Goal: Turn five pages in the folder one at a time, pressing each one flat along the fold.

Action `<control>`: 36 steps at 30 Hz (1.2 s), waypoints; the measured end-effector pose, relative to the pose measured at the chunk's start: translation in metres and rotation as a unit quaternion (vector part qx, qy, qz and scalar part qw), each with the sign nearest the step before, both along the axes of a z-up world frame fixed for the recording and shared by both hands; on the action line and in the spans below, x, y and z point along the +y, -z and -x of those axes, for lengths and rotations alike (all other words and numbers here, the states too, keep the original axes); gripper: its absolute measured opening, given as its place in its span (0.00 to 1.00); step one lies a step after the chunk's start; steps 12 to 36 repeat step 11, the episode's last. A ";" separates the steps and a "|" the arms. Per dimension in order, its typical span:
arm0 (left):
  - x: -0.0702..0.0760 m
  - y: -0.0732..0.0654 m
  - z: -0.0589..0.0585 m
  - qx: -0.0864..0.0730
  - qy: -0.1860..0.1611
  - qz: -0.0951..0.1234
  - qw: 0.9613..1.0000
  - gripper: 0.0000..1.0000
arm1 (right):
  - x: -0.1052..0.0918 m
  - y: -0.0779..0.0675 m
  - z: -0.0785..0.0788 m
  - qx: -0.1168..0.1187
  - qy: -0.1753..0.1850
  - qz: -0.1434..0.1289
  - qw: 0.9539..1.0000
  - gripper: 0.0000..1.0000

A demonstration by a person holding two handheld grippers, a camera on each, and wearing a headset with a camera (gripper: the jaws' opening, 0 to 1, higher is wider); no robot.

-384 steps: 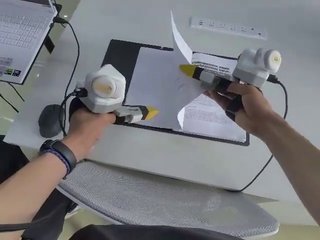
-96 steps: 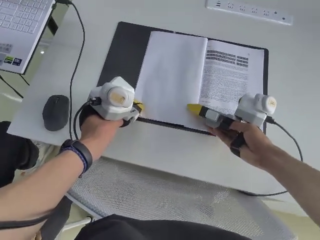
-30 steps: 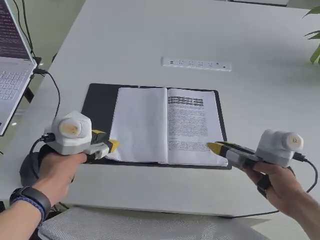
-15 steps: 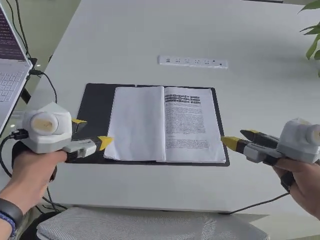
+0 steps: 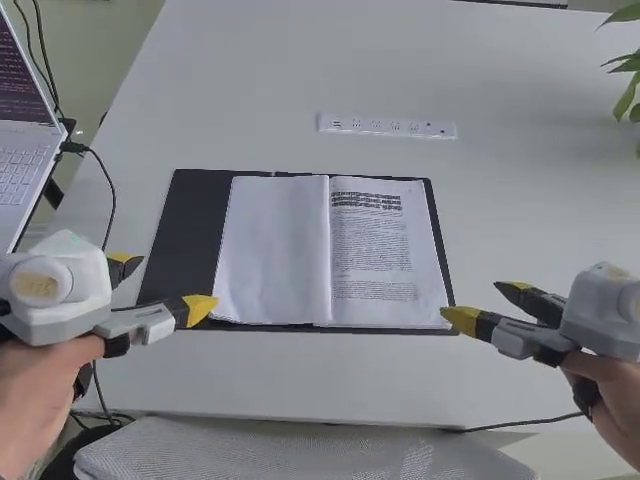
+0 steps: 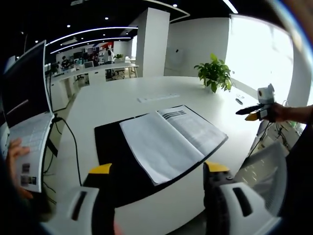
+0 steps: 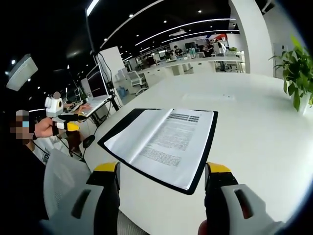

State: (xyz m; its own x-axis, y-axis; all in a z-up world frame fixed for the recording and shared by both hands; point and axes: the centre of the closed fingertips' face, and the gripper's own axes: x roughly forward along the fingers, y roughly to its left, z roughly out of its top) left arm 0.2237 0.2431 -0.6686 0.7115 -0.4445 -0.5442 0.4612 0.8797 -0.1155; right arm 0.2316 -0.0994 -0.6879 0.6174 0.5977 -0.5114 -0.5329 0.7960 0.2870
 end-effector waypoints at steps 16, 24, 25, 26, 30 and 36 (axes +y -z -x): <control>0.002 -0.008 0.001 -0.013 -0.009 0.003 1.000 0.79 | 0.002 -0.003 0.004 -0.012 -0.005 -0.002 1.000 0.72; 0.002 -0.008 0.001 -0.013 -0.009 0.003 1.000 0.79 | 0.002 -0.003 0.004 -0.012 -0.005 -0.002 1.000 0.72; 0.002 -0.008 0.001 -0.013 -0.009 0.003 1.000 0.79 | 0.002 -0.003 0.004 -0.012 -0.005 -0.002 1.000 0.72; 0.002 -0.008 0.001 -0.013 -0.009 0.003 1.000 0.79 | 0.002 -0.003 0.004 -0.012 -0.005 -0.002 1.000 0.72; 0.002 -0.008 0.001 -0.013 -0.009 0.003 1.000 0.79 | 0.002 -0.003 0.004 -0.012 -0.005 -0.002 1.000 0.72; 0.002 -0.008 0.001 -0.013 -0.009 0.003 1.000 0.79 | 0.002 -0.003 0.004 -0.012 -0.005 -0.002 1.000 0.72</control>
